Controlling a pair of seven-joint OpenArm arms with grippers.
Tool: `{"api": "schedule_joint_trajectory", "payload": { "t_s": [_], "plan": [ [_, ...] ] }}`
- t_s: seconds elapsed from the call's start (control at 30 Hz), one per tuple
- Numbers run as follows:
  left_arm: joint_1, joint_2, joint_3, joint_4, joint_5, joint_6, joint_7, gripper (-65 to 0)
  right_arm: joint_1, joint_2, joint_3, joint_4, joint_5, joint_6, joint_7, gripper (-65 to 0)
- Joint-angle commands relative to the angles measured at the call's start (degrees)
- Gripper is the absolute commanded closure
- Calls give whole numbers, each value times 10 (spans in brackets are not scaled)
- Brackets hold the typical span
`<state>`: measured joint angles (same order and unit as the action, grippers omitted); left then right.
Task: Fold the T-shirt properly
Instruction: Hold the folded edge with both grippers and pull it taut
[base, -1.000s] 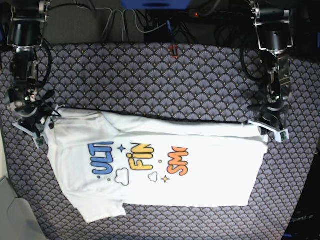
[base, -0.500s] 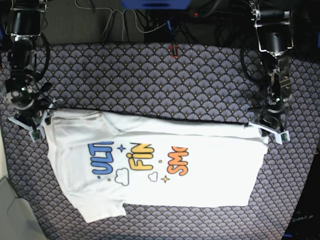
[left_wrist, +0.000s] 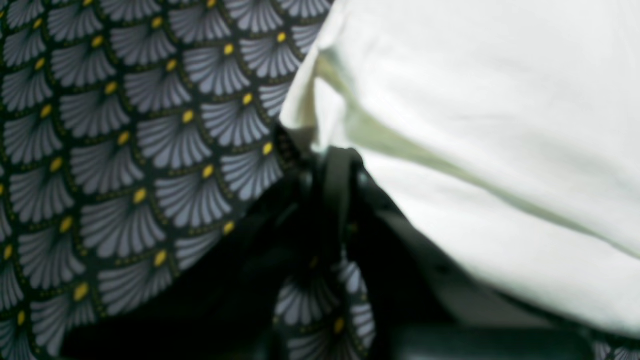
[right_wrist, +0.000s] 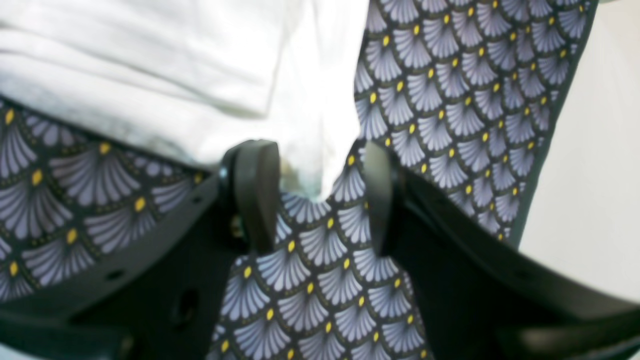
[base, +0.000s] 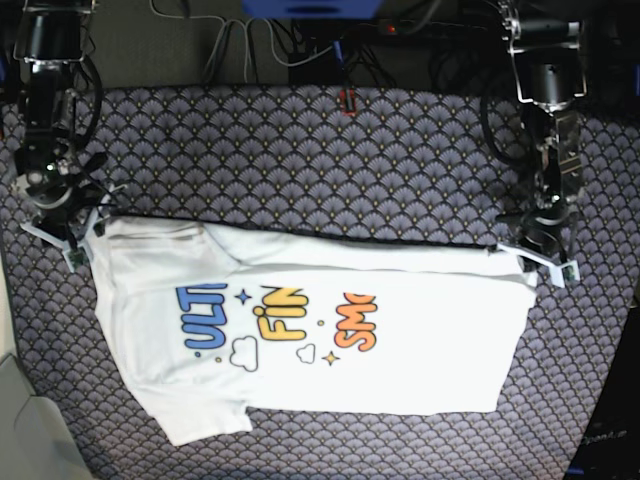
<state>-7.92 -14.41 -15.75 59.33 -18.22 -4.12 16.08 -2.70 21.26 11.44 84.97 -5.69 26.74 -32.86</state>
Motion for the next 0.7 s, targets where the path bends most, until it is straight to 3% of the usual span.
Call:
{"api": "schedule_joint_trajectory", "payload": {
  "t_s": [0.0,0.57,0.67],
  "plan": [
    [-9,-8,-2,8,1,0,-14,-3,10,9,2,-1,1,-6,13,-290],
    [-8,-8,-2,10,2,-1,-14,-3,26,2,0,-57,1,-4,17,-287],
    [-8,-8,-1,10,2,-1,-14,-3,26,2,-4,-57,1,-4,17,-245]
  ]
}}
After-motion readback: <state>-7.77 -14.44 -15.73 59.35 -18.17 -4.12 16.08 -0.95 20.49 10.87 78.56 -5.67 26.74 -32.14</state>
